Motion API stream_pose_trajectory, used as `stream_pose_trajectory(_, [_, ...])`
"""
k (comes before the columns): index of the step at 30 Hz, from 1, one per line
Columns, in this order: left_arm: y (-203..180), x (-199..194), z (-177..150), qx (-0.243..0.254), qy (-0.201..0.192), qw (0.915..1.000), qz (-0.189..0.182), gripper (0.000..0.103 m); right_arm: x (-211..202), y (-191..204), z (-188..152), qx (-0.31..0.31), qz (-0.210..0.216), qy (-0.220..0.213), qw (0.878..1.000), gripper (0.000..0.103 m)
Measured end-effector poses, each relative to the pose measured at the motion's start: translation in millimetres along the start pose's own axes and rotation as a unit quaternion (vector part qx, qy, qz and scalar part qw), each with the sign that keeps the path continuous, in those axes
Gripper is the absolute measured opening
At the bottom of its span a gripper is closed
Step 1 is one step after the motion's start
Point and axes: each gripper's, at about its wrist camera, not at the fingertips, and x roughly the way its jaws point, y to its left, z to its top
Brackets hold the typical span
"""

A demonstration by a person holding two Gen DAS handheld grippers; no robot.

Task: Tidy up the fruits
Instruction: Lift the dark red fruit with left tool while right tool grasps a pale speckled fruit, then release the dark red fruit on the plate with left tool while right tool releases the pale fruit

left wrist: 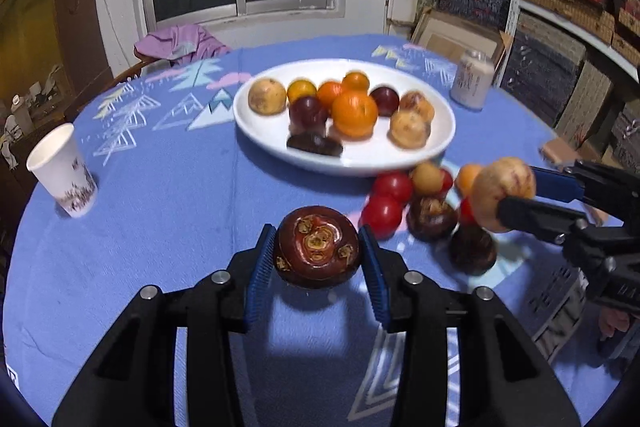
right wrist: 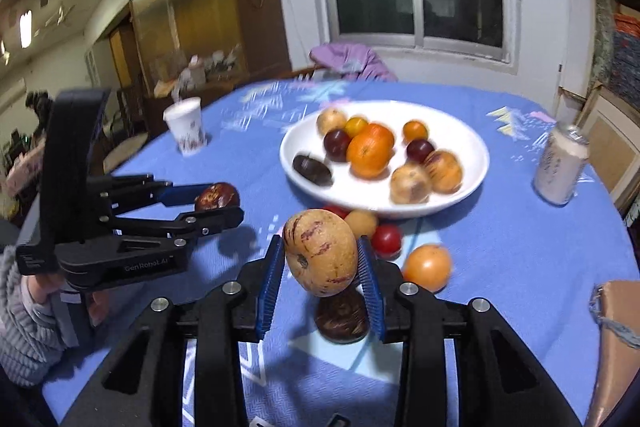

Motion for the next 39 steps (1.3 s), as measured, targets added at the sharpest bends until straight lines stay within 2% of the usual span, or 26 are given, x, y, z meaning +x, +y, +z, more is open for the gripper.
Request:
stream_pose_trajectory(2, [3.4, -6.0, 19.9, -0.008, -0.014, 0.9999, 0.006, 0.042, -10.2, -12.2, 16.3, 0.014, 0.0, -0.017, 1.0, 0.038])
stream_pose_trajectory(6, [12.3, -4.8, 70.9, -0.026, -0.039, 0.9987, 0.02, 0.042, -19.6, -37.0, 61.1, 0.03, -0.027, -0.052, 0.998, 0.038])
stream_pose_trajectory(10, [22.5, 20.2, 101.6, -0.052, -0.038, 0.9977, 0.021, 0.042, 2.1, -60.1, 93.7, 0.059, -0.032, -0.057, 0.996, 0.038])
stream_pose_trajectory(14, [31.6, 54.7, 105.9, -0.07, -0.02, 0.997, 0.027, 0.042, 48.1, -79.9, 103.7, 0.096, -0.035, -0.037, 0.994, 0.038])
stream_pose_trajectory(19, [44.6, 97.9, 101.8, -0.081, 0.01, 0.9962, 0.031, 0.042, 104.8, -80.1, 102.1, 0.087, -0.039, 0.006, 0.995, 0.038])
stream_pose_trajectory(24, [53.5, 118.7, 96.0, -0.102, 0.013, 0.9947, 0.002, 0.042, 130.1, -85.3, 101.7, 0.097, -0.038, 0.011, 0.994, 0.039])
stream_pose_trajectory(25, [53.6, 119.7, 96.1, -0.1, 0.011, 0.9949, 0.003, 0.044, 131.3, -87.5, 100.8, 0.102, -0.037, 0.008, 0.994, 0.043])
stream_pose_trajectory(27, [52.6, 118.3, 97.5, -0.095, 0.006, 0.9955, -0.005, 0.054, 131.9, -92.9, 99.7, 0.113, -0.027, 0.004, 0.993, 0.054])
stream_pose_trajectory(29, [52.8, 114.4, 98.1, -0.099, -0.003, 0.9951, -0.005, 0.076, 128.9, -95.4, 99.6, 0.12, -0.024, 0.004, 0.992, 0.054])
stream_pose_trajectory(33, [52.6, 102.8, 98.9, -0.1, -0.013, 0.9949, 0.002, 0.079, 104.6, -94.2, 107.2, 0.126, -0.014, -0.018, 0.992, 0.055])
stream_pose_trajectory(36, [55.6, 87.5, 96.0, -0.113, -0.015, 0.9935, 0.004, 0.08, 75.0, -86.3, 110.2, 0.132, -0.004, -0.037, 0.991, 0.068])
stream_pose_trajectory(39, [56.3, 65.4, 83.9, -0.121, -0.024, 0.9923, 0.016, 0.089, 44.0, -78.0, 103.9, 0.132, 0.009, -0.052, 0.99, 0.077])
